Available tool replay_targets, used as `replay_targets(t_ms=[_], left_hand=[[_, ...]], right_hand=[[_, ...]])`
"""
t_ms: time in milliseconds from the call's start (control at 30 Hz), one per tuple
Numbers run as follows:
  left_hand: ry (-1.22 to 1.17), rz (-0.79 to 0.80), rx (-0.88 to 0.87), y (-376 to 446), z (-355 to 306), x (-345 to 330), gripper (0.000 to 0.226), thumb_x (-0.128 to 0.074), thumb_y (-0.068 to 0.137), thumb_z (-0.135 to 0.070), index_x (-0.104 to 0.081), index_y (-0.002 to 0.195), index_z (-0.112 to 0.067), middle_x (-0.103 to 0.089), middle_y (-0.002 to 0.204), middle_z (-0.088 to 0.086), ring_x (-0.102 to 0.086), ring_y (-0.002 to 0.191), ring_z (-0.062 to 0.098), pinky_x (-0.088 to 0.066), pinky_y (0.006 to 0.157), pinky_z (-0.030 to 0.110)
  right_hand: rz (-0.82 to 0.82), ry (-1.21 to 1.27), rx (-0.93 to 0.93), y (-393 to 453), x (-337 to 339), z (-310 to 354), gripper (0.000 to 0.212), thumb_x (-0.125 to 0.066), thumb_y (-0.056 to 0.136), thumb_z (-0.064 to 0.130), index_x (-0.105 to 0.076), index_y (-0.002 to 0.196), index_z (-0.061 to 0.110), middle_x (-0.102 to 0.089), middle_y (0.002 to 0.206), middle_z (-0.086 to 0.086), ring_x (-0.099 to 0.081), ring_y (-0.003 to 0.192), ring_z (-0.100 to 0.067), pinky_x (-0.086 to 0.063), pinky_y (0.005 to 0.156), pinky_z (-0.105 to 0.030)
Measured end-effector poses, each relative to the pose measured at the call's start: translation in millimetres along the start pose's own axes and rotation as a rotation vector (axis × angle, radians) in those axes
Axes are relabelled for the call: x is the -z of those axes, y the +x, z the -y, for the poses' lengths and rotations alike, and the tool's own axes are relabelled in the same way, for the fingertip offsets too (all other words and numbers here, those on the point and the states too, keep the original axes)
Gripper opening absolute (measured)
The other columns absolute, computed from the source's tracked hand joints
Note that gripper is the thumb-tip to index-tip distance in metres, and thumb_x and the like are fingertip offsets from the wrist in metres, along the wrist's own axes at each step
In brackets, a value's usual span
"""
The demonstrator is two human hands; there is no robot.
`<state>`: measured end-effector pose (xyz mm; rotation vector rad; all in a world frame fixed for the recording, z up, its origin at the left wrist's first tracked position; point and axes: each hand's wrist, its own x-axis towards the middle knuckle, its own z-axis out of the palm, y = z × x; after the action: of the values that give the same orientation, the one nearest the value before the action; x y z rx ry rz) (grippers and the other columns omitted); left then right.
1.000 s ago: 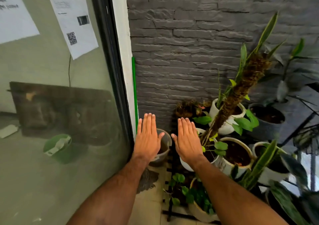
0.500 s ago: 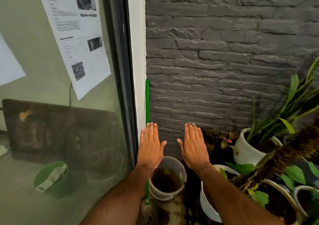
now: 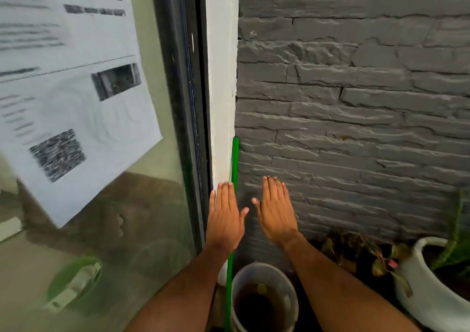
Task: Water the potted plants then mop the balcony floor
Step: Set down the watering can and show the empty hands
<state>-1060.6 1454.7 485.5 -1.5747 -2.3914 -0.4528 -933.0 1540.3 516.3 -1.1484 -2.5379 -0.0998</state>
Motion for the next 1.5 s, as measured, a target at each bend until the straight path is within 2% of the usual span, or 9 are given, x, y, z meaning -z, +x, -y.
replay_targets(t_ms=[233, 433, 667, 867, 1000, 1067, 1167, 1367, 1500], left_hand=[[-0.109, 0.070, 0.113, 47.8, 2.6, -66.3, 0.078, -0.021, 0.102, -0.056, -0.012, 0.161, -0.005, -0.016, 0.168, 0.015, -0.009, 0.158, 0.027, -0.002, 0.128, 0.044], [-0.192, 0.117, 0.223, 71.5, 3.7, -105.5, 0.077, -0.023, 0.102, -0.055, -0.018, 0.160, -0.005, -0.022, 0.166, 0.015, -0.016, 0.156, 0.027, -0.005, 0.129, 0.040], [-0.325, 0.149, 0.346, 88.3, 9.0, -130.4, 0.067, -0.044, 0.102, -0.047, -0.030, 0.154, -0.009, -0.040, 0.155, 0.009, -0.038, 0.145, 0.025, -0.032, 0.121, 0.040], [-0.367, 0.128, 0.353, 94.9, 6.4, -133.3, 0.057, -0.044, 0.102, -0.043, -0.039, 0.147, -0.009, -0.050, 0.143, 0.008, -0.047, 0.134, 0.023, -0.039, 0.113, 0.038], [-0.398, 0.090, 0.383, 89.1, 2.2, -130.9, 0.049, -0.044, 0.103, -0.041, -0.046, 0.139, -0.008, -0.056, 0.128, 0.008, -0.056, 0.119, 0.023, -0.045, 0.103, 0.038], [-0.407, 0.093, 0.391, 82.3, 0.6, -130.4, 0.049, -0.043, 0.104, -0.043, -0.046, 0.140, -0.009, -0.056, 0.127, 0.007, -0.056, 0.117, 0.021, -0.047, 0.101, 0.038], [-0.466, 0.106, 0.403, 68.8, -1.7, -128.7, 0.049, -0.046, 0.103, -0.043, -0.047, 0.138, -0.009, -0.057, 0.125, 0.007, -0.058, 0.115, 0.022, -0.051, 0.097, 0.039], [-0.780, 0.190, 0.431, 37.4, -8.8, -121.2, 0.036, -0.055, 0.101, -0.041, -0.055, 0.123, -0.013, -0.061, 0.109, 0.006, -0.064, 0.100, 0.024, -0.053, 0.084, 0.036], [-1.047, 0.305, 0.585, 12.2, -15.6, -114.5, 0.029, -0.068, 0.096, -0.035, -0.072, 0.102, -0.007, -0.073, 0.093, 0.020, -0.069, 0.088, 0.032, -0.053, 0.081, 0.045]], right_hand=[[0.031, 0.242, -0.067, 99.2, -39.3, -5.9, 0.065, -0.035, 0.110, 0.040, -0.022, 0.160, 0.001, -0.033, 0.162, -0.020, -0.029, 0.151, -0.034, -0.020, 0.128, -0.045], [0.049, 0.554, -0.107, 158.6, -61.5, 5.3, 0.047, -0.041, 0.110, 0.034, -0.044, 0.145, 0.002, -0.049, 0.139, -0.017, -0.045, 0.131, -0.029, -0.039, 0.116, -0.044], [-0.035, 0.869, -0.169, 188.5, -81.7, 20.8, 0.042, -0.050, 0.108, 0.030, -0.049, 0.142, 0.005, -0.057, 0.133, -0.011, -0.054, 0.122, -0.024, -0.046, 0.105, -0.037], [-0.148, 1.057, -0.235, 202.4, -77.3, 27.0, 0.029, -0.060, 0.103, 0.028, -0.055, 0.127, 0.013, -0.062, 0.114, 0.003, -0.056, 0.100, -0.012, -0.051, 0.091, -0.033], [-0.178, 1.116, -0.216, 197.3, -68.6, 29.6, 0.028, -0.067, 0.099, 0.031, -0.055, 0.122, 0.021, -0.064, 0.103, 0.011, -0.061, 0.089, -0.002, -0.049, 0.076, -0.013], [-0.190, 1.186, -0.206, 192.3, -63.6, 30.6, 0.020, -0.069, 0.097, 0.027, -0.058, 0.112, 0.019, -0.064, 0.089, 0.010, -0.062, 0.079, -0.004, -0.053, 0.071, -0.019], [-0.121, 1.382, -0.282, 183.0, -56.0, 32.6, 0.009, -0.071, 0.097, 0.018, -0.063, 0.093, 0.016, -0.063, 0.075, 0.000, -0.062, 0.066, -0.018, -0.057, 0.064, -0.036], [0.098, 1.660, -0.349, 135.7, -29.5, 31.0, 0.038, -0.071, 0.097, 0.020, -0.061, 0.063, 0.007, -0.055, 0.054, -0.006, -0.050, 0.043, -0.018, -0.041, 0.046, -0.026], [0.248, 1.607, -0.330, 100.8, -6.9, 27.8, 0.036, -0.073, 0.096, 0.026, -0.066, 0.072, 0.000, -0.061, 0.054, -0.008, -0.056, 0.041, -0.018, -0.039, 0.043, -0.025]])
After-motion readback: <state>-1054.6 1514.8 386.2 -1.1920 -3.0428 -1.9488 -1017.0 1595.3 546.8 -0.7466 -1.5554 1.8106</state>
